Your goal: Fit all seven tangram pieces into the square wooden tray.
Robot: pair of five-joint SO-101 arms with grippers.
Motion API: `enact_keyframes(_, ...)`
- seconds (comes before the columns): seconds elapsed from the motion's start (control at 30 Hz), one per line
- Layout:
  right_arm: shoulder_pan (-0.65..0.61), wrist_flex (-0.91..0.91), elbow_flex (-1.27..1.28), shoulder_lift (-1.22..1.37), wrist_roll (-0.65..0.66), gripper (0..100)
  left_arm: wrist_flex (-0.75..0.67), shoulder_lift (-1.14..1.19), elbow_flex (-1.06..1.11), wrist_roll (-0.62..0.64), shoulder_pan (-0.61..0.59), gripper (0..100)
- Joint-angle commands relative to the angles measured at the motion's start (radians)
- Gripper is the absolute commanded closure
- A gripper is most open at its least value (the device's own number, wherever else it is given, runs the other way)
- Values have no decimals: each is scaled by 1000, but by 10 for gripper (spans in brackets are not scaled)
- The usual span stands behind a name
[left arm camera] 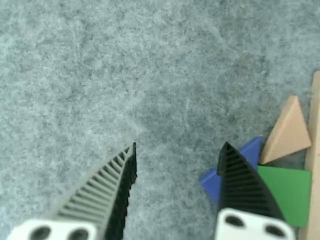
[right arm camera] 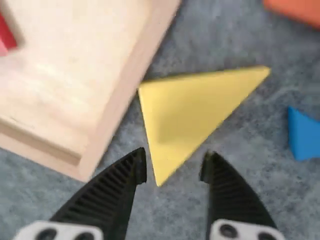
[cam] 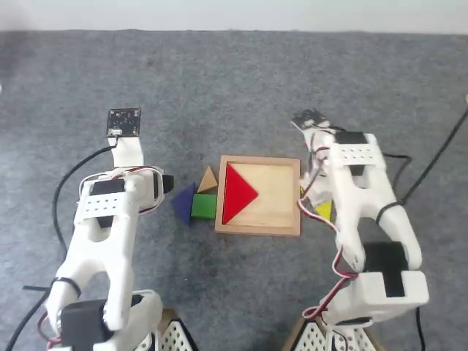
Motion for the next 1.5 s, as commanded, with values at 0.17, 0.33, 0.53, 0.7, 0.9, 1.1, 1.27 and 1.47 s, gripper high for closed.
enact_keyframes(0.17,-70,-67,-195,208,-44,702,6,-6,-25,6,-6,744)
enact_keyframes(0.33,-53,21,-325,380,-38,702,6,-6,-25,6,-6,744)
enact_keyframes(0.53,62,51,-393,407,-37,702,6,-6,-25,6,-6,744)
enact_keyframes(0.7,84,58,-390,404,-9,702,6,-8,-25,6,-6,744)
enact_keyframes(0.9,74,56,-393,404,-8,702,6,-8,-27,6,-6,744)
enact_keyframes(1.1,70,48,-399,432,-11,777,8,-9,-27,6,-6,744)
enact_keyframes(1.27,71,53,-419,427,-58,921,8,-9,-27,6,-6,744)
enact_keyframes(1.47,68,61,-422,367,-158,759,8,-8,-27,6,-6,744)
